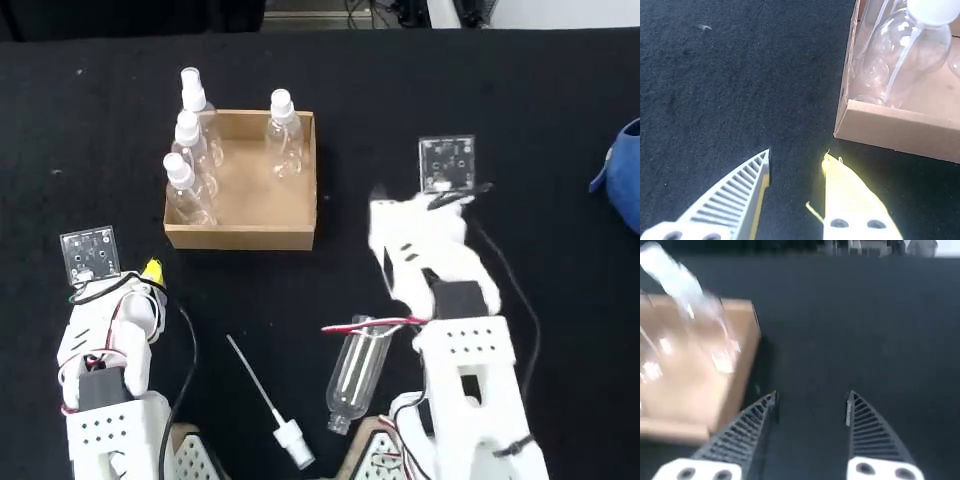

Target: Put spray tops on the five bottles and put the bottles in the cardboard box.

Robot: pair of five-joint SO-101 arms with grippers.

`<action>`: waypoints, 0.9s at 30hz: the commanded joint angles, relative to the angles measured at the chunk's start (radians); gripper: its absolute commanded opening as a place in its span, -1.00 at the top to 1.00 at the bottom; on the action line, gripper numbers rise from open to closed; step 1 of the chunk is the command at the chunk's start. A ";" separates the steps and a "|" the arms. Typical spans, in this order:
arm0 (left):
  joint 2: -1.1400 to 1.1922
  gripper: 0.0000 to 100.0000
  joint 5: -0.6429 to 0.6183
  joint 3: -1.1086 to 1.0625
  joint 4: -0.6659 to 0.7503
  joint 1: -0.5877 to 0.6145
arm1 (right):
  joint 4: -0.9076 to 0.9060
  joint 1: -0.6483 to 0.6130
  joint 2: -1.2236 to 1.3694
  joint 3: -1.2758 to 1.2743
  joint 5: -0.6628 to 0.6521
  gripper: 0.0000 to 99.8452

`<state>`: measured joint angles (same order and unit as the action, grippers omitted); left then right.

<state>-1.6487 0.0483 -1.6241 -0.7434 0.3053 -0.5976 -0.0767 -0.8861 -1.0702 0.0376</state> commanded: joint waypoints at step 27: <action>-0.012 0.94 0.000 0.007 0.098 0.171 | -0.967 -0.028 -0.048 0.163 -1.737 0.24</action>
<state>-1.6487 0.0468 -1.6241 -0.6728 0.4450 -1.5566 -0.0752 -0.8984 -0.9383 -1.5428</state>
